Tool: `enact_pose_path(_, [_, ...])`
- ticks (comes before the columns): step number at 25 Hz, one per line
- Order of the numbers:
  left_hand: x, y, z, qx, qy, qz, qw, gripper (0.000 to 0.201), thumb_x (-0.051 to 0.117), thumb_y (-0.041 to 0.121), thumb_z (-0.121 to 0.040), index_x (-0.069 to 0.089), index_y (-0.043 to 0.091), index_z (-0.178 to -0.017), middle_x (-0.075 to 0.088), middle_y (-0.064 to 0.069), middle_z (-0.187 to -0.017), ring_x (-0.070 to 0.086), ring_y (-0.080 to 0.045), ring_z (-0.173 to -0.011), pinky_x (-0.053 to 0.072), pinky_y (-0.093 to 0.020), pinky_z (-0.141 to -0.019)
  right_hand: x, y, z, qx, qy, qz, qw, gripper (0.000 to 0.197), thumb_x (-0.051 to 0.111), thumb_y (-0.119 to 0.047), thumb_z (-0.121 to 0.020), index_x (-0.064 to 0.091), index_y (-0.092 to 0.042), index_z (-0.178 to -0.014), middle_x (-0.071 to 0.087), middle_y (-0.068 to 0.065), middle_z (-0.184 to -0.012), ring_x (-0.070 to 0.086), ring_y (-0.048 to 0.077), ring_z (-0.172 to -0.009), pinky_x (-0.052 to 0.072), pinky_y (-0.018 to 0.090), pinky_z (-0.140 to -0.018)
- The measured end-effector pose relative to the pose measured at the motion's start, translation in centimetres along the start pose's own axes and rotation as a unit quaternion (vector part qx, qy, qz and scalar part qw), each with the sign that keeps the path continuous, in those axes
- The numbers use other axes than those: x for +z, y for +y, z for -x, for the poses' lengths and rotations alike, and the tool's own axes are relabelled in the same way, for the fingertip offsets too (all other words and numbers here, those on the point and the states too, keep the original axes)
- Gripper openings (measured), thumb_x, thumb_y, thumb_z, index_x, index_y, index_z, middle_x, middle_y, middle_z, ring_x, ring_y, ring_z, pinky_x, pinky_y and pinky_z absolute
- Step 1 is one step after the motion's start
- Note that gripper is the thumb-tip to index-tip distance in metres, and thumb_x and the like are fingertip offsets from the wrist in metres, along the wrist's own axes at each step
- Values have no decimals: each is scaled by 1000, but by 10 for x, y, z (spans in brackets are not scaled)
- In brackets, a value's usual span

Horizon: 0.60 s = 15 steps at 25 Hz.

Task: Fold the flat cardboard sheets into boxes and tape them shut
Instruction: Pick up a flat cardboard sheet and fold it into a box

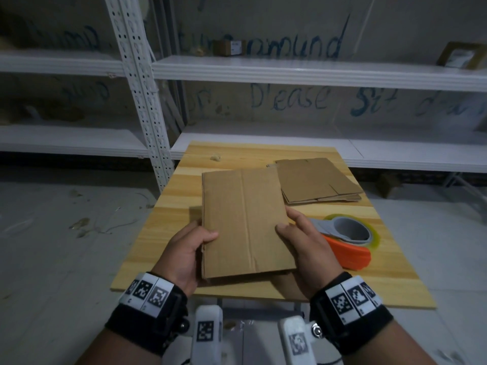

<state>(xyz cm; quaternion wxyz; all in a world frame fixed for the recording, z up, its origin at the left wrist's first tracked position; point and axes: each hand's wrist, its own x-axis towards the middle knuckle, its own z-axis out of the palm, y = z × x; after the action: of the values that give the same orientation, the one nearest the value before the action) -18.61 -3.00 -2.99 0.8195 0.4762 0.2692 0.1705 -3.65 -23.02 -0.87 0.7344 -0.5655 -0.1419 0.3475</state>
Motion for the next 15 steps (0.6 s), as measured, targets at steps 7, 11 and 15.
enact_pose_path(7, [6, 4, 1, 35, -20, -29, 999, 57, 81, 35, -80, 74, 16, -134, 82, -13, -123, 80, -31, -111, 60, -50, -86, -6, -2, -4, -12, -7, 3, 1000, 48, 70, -29, -97, 61, -33, -144, 74, 15, -131, 74, 37, -115, 62, 49, -85])
enact_pose_path(11, [3, 2, -2, 17, -13, -8, 1000, 63, 81, 42, -82, 70, 23, -141, 77, -18, -134, 73, -41, -124, 60, -59, -94, -6, -1, -5, 2, -15, -36, 999, 63, 70, -39, -85, 61, -36, -147, 72, 17, -136, 69, 43, -124, 55, 67, -106])
enact_pose_path(15, [1, 1, -1, 0, -10, 1, 1000, 55, 77, 39, -79, 75, 27, -133, 75, -21, -134, 71, -45, -123, 60, -61, -90, -8, -4, -3, -26, -31, -9, 999, 70, 70, -29, -81, 56, -37, -149, 76, 14, -126, 74, 37, -114, 62, 57, -94])
